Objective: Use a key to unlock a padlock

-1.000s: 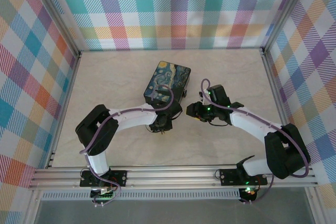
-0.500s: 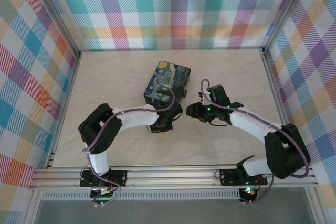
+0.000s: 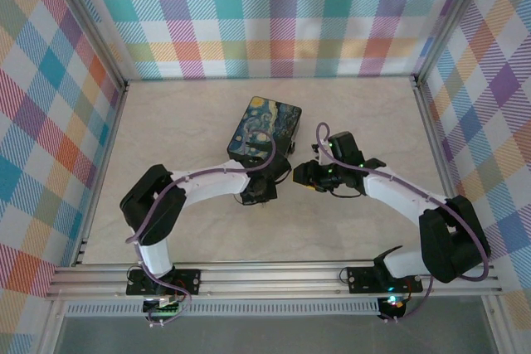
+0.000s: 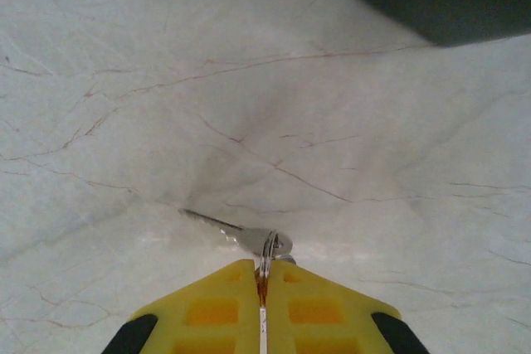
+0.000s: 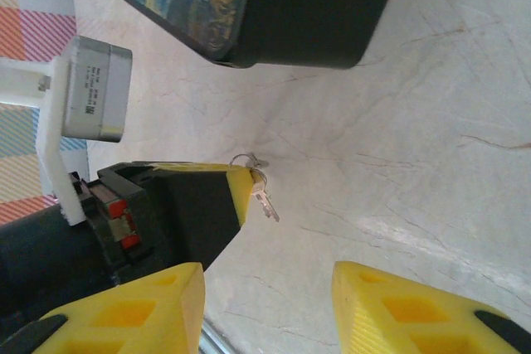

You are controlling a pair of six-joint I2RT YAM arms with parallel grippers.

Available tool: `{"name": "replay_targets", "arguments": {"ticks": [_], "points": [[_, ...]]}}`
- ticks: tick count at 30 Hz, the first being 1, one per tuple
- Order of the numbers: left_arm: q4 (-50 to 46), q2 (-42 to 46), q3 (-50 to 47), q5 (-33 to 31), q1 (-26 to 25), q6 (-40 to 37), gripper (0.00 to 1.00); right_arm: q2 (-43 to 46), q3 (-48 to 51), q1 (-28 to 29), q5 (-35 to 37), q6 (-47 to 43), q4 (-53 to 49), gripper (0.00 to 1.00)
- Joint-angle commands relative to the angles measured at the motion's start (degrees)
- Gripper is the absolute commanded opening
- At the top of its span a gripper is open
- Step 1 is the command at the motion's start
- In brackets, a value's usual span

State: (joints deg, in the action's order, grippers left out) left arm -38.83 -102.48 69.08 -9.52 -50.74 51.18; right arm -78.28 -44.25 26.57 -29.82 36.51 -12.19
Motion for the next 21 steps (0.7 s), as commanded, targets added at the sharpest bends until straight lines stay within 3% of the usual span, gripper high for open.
{"name": "replay_targets", "arguments": {"ticks": [1, 21], "points": [[-3.43, 4.4, 2.67, 0.99, 1.06, -0.18, 0.0, 0.54, -1.74, -0.36, -3.15, -2.62, -1.79, 0.45], [0.8, 11.03, 10.95, 19.47, 8.0, -3.48, 0.0, 2.0, 1.17, -2.8, -16.77, 0.62, 14.97, 0.36]]}}
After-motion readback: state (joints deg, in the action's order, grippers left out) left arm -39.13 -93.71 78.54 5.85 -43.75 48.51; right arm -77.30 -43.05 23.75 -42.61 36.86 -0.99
